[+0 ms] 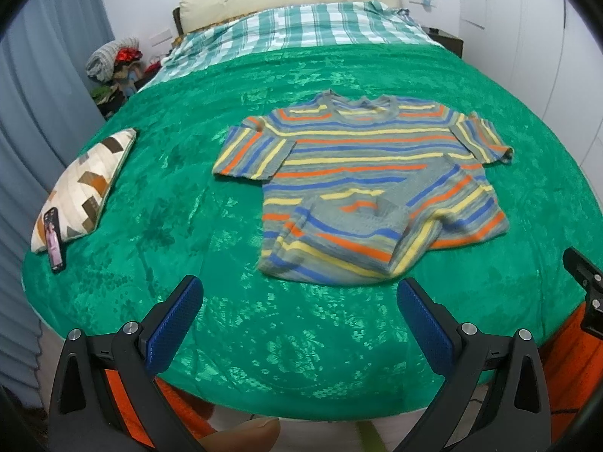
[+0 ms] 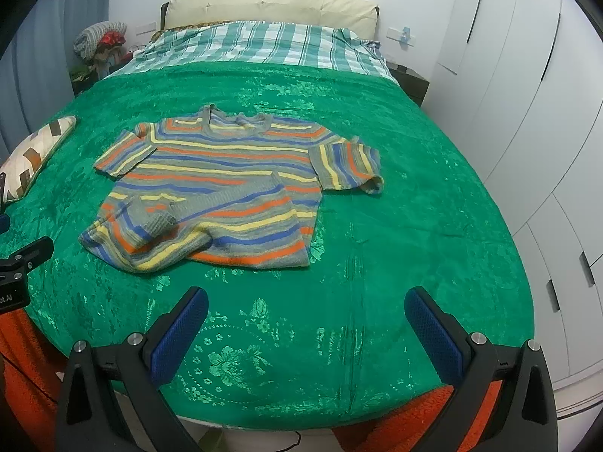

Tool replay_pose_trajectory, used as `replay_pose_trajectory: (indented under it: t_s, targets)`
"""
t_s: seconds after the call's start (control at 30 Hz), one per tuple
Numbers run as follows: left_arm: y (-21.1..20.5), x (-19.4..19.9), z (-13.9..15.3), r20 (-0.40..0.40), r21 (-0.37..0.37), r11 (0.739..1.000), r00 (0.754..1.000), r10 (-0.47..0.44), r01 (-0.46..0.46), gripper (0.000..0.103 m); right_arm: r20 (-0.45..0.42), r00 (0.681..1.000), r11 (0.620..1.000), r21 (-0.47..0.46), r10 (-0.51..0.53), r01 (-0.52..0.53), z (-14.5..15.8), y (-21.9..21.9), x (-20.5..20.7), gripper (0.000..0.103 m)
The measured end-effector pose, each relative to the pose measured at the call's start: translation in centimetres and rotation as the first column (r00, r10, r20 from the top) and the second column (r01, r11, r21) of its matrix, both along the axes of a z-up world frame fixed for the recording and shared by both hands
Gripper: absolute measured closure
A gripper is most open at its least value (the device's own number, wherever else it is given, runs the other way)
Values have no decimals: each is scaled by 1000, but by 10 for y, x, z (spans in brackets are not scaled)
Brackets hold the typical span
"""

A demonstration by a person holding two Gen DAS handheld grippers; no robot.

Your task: Fold small clothes

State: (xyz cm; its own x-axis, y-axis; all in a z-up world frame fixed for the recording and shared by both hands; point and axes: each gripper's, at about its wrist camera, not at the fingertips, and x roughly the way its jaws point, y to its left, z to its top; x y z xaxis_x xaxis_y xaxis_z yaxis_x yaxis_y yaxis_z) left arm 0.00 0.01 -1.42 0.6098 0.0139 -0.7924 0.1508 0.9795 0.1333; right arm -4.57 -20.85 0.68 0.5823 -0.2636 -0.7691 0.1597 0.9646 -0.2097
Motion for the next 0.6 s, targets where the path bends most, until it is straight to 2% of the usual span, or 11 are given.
replay_pose_trajectory:
  t_s: [0.23,0.6]
  targets:
    - [0,0,-1,3,12,1000,1000,-3,3,0,-7,1000,1000,-11,-5,5,0,0,1,0]
    - [-3,-3,-6,-5,23,1000,1000,-10,11,0,-11,999,996,-82,-45,44,4,0,-1,0]
